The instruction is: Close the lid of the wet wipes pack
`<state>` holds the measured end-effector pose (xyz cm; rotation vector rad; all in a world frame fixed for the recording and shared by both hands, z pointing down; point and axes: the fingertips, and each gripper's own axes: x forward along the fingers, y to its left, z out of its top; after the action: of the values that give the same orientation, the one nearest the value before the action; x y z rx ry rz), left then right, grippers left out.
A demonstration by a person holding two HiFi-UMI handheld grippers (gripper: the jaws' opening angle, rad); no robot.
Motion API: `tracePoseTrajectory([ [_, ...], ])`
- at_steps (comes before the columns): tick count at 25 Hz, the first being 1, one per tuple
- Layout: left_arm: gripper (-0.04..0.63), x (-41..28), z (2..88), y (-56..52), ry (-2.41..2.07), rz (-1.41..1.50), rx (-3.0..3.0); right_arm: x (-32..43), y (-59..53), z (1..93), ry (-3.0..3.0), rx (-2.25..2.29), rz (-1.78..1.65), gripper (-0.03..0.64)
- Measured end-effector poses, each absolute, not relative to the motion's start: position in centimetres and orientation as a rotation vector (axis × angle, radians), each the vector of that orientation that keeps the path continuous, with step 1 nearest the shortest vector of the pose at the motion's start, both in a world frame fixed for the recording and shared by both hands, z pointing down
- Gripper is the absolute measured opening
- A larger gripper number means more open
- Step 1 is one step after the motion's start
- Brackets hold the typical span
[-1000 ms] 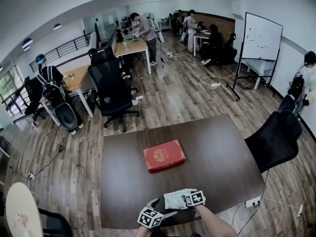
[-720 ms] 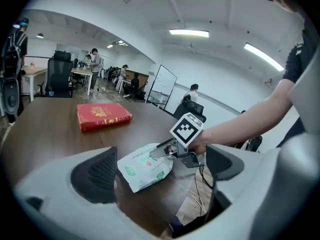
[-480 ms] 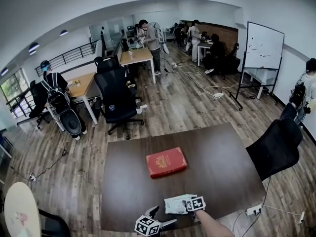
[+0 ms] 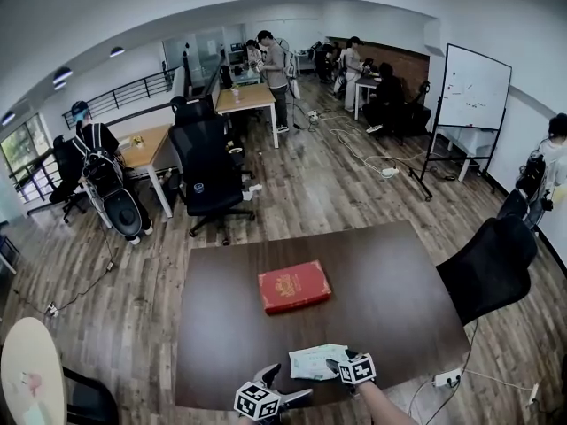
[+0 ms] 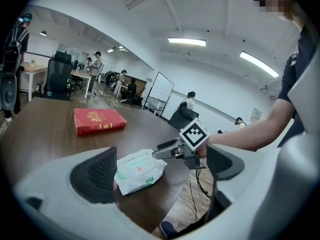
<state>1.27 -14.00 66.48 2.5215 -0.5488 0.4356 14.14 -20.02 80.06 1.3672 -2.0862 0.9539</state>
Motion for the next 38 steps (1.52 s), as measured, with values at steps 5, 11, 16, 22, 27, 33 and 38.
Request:
tracePoseTrajectory([
  [5, 0.546, 1.3, 66.6, -13.4, -0.521, 0.454, 2.529, 14.2, -17.8, 75.4, -2.186, 1.397, 0.946, 0.356],
  [11, 0.546, 1.5, 66.9, -12.7, -0.501, 0.461, 2.525, 14.8, -14.3, 69.7, -2.267, 1.518, 0.955, 0.368],
  [16, 0.546, 1.4, 65.9, -12.2, -0.509, 0.443, 2.534, 15.9, -11.5, 65.5, -2.298, 1.61, 0.858, 0.385],
  [22, 0.546, 0.6, 64.0, -12.1, -0.52, 0.375, 2.552, 16.8, -9.8, 60.8, -2.339, 1.669, 0.726, 0.393],
  [27, 0.546, -0.1, 62.4, -11.5, -0.541, 0.371, 2.597, 17.8, -9.7, 59.3, -2.321, 1.678, 0.637, 0.391],
  [33, 0.546, -0.1, 61.6, -11.8, -0.55, 0.346, 2.599, 18.5, -10.0, 58.9, -2.337, 1.685, 0.651, 0.39],
  [38, 0.546, 0.6, 60.3, -10.8, -0.493, 0.352, 2.613, 18.8, -9.7, 58.3, -2.362, 1.707, 0.693, 0.39],
])
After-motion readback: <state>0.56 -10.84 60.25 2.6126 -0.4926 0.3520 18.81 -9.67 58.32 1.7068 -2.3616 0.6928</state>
